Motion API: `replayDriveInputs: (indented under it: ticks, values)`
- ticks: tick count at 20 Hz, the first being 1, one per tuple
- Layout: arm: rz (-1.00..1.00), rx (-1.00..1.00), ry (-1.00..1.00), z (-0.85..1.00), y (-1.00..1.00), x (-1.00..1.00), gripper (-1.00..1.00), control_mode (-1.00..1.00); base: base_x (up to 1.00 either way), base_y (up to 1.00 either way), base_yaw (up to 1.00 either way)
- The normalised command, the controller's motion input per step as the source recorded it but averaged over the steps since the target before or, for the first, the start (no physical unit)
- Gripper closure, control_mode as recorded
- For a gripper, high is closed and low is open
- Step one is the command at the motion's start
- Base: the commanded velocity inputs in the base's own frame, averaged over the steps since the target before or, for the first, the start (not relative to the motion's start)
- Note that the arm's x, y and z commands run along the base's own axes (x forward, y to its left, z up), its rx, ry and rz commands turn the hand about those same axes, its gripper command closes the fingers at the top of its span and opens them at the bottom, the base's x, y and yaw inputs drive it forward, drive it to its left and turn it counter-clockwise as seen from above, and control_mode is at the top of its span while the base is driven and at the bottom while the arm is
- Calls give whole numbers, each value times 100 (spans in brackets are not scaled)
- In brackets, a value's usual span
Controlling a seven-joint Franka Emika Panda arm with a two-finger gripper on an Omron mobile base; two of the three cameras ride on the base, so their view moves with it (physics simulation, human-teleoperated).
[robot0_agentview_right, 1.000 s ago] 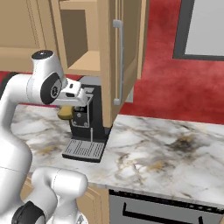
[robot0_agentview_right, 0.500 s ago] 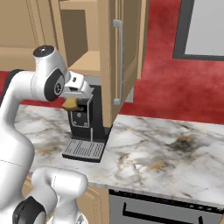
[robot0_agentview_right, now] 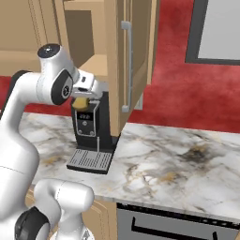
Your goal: Pick up the bar soap and sponge from the sink, and place them back in the cabinet, and close the cabinet door.
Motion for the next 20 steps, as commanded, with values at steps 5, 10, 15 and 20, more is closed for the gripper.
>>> replayDriveInputs:
  ticks: [5, 10, 15, 20]
  values:
    - [-1, 0, 0, 46, -17, 5, 100, -100, 0, 0, 0]
    - [0, 0, 0, 35, -13, 5, 100, -100, 0, 0, 0]
    - [0, 0, 0, 16, -10, 21, 100, -100, 0, 0, 0]
    - [0, 0, -2, 1, -4, 36, 100, -100, 0, 0, 0]
